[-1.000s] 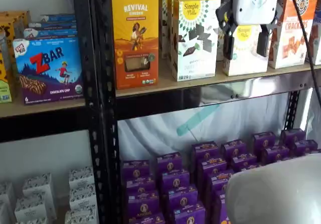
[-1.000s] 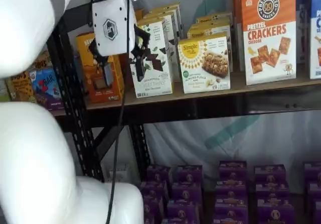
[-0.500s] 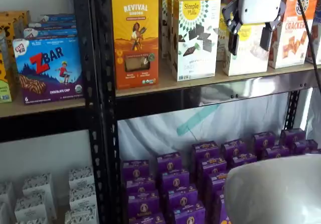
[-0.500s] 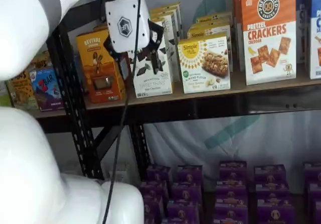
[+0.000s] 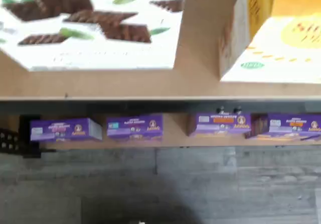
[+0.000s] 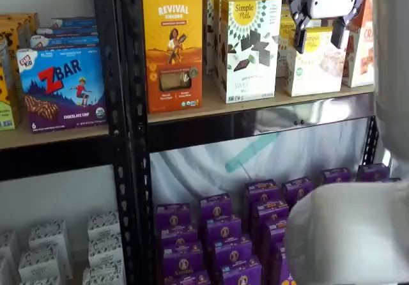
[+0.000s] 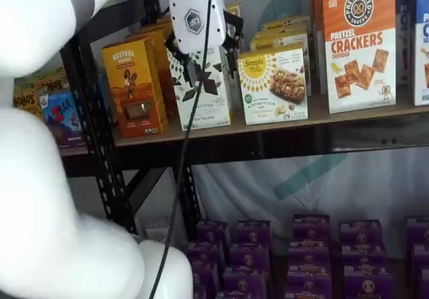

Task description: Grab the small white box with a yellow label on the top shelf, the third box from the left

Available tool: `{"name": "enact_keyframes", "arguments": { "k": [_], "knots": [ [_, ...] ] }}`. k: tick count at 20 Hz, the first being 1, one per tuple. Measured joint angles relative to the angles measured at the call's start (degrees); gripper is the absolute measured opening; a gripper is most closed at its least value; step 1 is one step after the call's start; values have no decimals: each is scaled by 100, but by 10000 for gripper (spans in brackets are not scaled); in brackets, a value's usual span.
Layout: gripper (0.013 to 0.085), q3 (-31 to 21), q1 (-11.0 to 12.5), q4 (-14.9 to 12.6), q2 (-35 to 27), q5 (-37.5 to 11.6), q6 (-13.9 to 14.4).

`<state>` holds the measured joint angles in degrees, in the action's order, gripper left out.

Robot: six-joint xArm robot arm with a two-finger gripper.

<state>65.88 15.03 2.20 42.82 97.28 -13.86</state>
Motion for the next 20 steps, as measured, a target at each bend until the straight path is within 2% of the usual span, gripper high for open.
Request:
{"name": "enact_keyframes", "arguments": {
  "k": [10,20],
  "knots": [
    [850,376,358,62,-706,-533,-351],
    [850,724,640,189,-1208,-764,-630]
  ]
}}
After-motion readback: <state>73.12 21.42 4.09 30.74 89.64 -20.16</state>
